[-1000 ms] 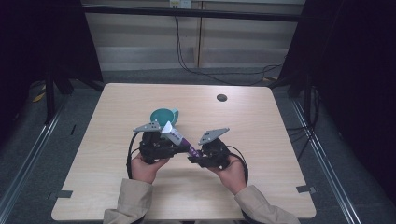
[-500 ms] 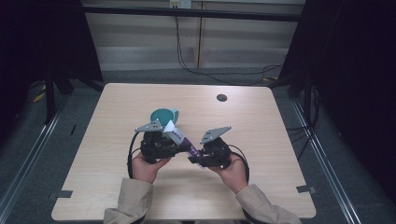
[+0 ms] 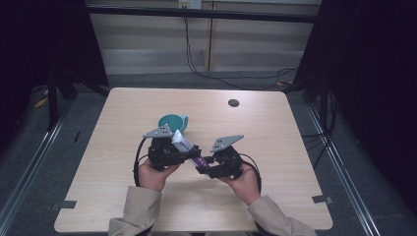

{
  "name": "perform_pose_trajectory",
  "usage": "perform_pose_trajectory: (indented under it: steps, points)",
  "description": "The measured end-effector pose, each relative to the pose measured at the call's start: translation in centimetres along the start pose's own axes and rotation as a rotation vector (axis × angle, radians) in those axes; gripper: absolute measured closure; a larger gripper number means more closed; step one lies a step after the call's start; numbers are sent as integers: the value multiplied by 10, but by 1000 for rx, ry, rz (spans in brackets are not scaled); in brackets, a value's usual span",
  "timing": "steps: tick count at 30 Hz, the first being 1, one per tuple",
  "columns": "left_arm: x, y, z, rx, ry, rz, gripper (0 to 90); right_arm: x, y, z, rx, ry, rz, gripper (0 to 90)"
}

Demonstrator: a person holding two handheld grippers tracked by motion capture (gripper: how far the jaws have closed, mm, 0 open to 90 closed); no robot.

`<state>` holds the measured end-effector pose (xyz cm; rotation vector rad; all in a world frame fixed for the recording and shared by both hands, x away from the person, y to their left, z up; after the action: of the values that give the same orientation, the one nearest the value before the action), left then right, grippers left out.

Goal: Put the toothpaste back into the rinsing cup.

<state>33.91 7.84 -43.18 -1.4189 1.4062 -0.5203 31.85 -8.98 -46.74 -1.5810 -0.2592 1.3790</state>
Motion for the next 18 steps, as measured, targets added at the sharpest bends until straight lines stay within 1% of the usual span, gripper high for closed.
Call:
perform_pose_trajectory:
  steps: [1,2,3,4,5,6,7,8,9,10,12,13,14,15,18]
  points:
    - [-2,0,1,1,-18,11,754,-1,1,-2,0,10,-7,454]
    - [-4,-1,2,1,-28,18,757,-3,2,-3,3,18,-15,419]
    - [-6,-1,4,-1,-48,33,757,-5,4,-4,7,20,-20,400]
    - [-9,-1,5,2,-63,38,758,-7,6,-6,0,34,-21,356]
    - [-11,-1,6,8,-70,40,758,-9,8,-7,-14,56,-20,329]
    - [-14,-2,7,7,-74,40,758,-11,10,-8,-20,66,-18,315]
    - [-14,-2,7,7,-74,40,758,-12,14,-9,-16,72,-8,292]
    - [-17,-3,8,12,-101,59,758,-13,18,-10,-21,80,-1,265]
    - [-18,-4,8,13,-111,63,758,-13,21,-11,-28,96,1,240]
    - [-21,-4,9,15,-115,73,758,-14,24,-11,-31,108,8,230]
    - [-24,-6,11,12,-126,82,758,-16,33,-14,-24,113,20,220]
    - [-25,-7,11,15,-138,93,758,-16,38,-15,-19,119,26,208]
    - [-27,-7,12,15,-150,101,759,-17,43,-16,-20,135,44,177]
    - [-28,-8,13,15,-158,108,759,-18,48,-17,-26,151,47,166]
    - [-32,-10,15,19,-179,124,760,-21,60,-20,-26,183,60,162]
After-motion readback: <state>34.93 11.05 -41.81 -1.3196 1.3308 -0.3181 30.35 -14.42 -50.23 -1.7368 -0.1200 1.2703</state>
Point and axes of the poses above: each handheld gripper's, and its own axes: x roughly forward along the jaws, y roughly out of its underside, z roughly to its left, the point moved 4 cm from there along x, roughly forward along the jaws, and after that the axes turned 1 degree about y, right-handed, at the moved point
